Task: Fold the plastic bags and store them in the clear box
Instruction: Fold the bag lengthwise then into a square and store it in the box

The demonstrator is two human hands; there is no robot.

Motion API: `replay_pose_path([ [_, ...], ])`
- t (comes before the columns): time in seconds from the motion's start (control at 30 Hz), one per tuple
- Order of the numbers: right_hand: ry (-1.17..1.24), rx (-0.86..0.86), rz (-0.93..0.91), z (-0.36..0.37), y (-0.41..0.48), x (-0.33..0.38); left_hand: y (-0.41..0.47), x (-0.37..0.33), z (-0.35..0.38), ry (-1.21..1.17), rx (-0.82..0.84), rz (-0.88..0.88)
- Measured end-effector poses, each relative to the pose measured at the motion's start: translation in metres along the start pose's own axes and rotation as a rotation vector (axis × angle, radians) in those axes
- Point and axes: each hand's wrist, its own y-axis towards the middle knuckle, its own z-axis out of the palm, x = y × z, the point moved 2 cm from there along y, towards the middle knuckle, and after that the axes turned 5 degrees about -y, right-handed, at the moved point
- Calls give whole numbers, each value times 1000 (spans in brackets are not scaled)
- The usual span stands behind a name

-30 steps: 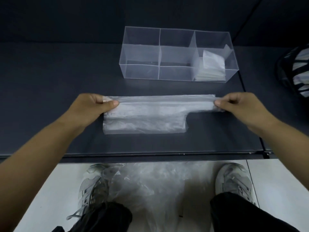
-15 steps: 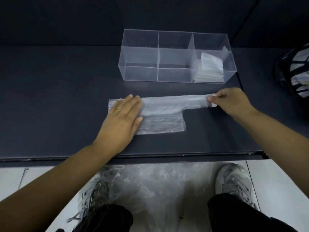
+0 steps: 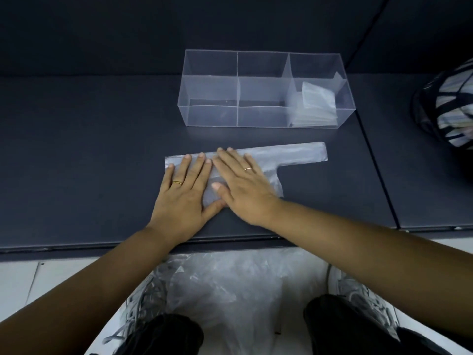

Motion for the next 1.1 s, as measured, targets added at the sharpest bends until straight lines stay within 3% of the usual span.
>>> replay_pose_path([
  [0.17, -223, -52, 103, -6, -16, -70, -3, 4, -5, 31, 23, -4],
  [0.3, -219, -141, 225, -25, -37, -103, -4, 8, -11, 28, 31, -46],
  [0.4, -91, -295, 117, -41, -55, -91, -8, -10, -17, -68, -28, 43],
  [0.53, 36, -180, -67, -36, -74, -66, -17, -41, -11, -187, -14, 238],
  [0.67, 96, -197, 8, -37, -71, -64, -17, -42, -4, -226, -25, 215],
  [0.8, 19, -83, -17, -37, -61, -63, -17, -44, -5, -282, -156, 196],
  [0.97, 321, -77, 56, -49, -66, -74, -11, -44, -4, -280, -302, 188],
  [1.1, 283, -52, 50, -46, -70, -85, -11, -43, -3, -286, -333, 191],
])
